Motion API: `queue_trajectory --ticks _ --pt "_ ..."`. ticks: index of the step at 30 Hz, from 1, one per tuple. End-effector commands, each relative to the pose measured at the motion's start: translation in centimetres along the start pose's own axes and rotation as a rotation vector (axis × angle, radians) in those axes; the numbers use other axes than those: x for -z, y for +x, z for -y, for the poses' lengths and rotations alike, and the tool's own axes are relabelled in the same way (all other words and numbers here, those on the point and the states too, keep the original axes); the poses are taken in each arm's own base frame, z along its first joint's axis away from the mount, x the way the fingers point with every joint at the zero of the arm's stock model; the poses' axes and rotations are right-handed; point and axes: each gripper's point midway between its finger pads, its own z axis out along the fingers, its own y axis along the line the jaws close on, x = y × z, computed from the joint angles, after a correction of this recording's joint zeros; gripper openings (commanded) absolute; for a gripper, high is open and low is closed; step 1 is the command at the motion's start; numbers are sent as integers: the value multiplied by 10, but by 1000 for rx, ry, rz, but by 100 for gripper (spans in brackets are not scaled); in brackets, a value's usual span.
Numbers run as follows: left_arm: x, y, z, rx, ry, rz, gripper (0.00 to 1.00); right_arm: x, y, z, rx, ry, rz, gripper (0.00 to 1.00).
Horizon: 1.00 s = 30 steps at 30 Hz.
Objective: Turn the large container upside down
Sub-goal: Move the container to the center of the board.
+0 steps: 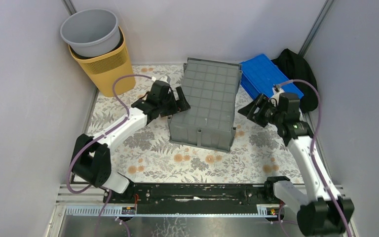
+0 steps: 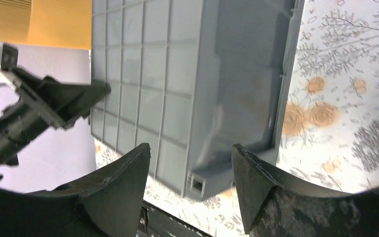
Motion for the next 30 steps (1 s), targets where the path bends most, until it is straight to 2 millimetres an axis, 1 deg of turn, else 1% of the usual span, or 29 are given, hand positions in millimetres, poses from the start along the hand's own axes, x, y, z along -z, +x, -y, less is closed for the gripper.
queue_trajectory --ticks 1,4,6,10,13,17,20,24,30 --pt "-22 -4 30 -13 47 24 93 41 26 8 63 53 -9 69" --pt "-37 -1 42 -21 51 17 93 56 47 5 49 11 -28 69" --pt "-50 1 47 -21 51 2 93 61 59 4 41 -18 -42 69" --pt "-71 1 56 -30 48 -8 92 60 75 12 24 -26 -84 69" --pt "-82 -4 60 -37 50 -3 92 53 79 19 15 -20 -92 69" --pt "-92 -13 64 -54 51 17 92 38 74 34 2 27 -76 69" --pt "-103 -14 68 -70 54 3 92 27 62 39 0 50 -38 69" --pt "-108 -20 78 -86 88 11 92 13 44 49 -3 113 -1 69" --pt "-113 -31 77 -129 97 23 93 -15 18 57 -40 150 52 69"
